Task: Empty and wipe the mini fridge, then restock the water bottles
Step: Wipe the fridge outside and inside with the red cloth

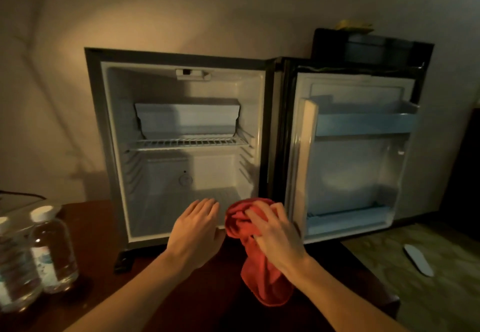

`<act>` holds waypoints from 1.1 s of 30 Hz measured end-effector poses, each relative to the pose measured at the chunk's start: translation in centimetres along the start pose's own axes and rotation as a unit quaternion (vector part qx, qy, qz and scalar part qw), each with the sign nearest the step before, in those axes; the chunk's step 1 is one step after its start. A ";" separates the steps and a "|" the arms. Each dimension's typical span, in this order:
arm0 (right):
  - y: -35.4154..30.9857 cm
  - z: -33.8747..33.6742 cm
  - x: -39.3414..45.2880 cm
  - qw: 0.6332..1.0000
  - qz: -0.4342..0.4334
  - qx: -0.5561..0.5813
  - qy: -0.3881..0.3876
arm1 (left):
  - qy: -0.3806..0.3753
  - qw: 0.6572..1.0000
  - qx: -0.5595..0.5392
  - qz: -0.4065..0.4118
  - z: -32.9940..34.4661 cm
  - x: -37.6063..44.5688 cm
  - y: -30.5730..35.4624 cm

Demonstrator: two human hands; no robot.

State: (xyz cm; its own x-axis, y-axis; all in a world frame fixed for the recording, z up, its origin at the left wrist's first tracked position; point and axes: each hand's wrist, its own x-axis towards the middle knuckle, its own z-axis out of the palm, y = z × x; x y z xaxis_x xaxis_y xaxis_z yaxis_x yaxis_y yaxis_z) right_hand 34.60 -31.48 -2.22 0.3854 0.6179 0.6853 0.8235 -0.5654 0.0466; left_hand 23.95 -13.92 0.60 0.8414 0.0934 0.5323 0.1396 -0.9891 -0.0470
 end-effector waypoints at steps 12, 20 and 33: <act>4.4 -12.4 10.7 0.969 0.033 0.043 0.240 | 0.018 0.999 -0.037 0.029 -2.6 6.9 4.8; 6.1 -18.3 18.0 0.967 0.108 0.021 0.229 | 0.101 0.990 -0.079 0.049 -4.5 10.3 5.8; 4.0 -13.5 13.3 0.987 0.137 -0.005 0.082 | 0.087 0.995 -0.039 0.031 -3.3 9.0 4.4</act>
State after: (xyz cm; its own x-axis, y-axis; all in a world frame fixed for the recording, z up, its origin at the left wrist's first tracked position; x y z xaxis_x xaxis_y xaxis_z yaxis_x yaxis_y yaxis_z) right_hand 37.41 -32.96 16.90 0.5195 0.3450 0.7818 0.6937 -0.7045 -0.1501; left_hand 30.43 -17.82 7.94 0.7430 0.0171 0.6691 0.0439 -0.9988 -0.0232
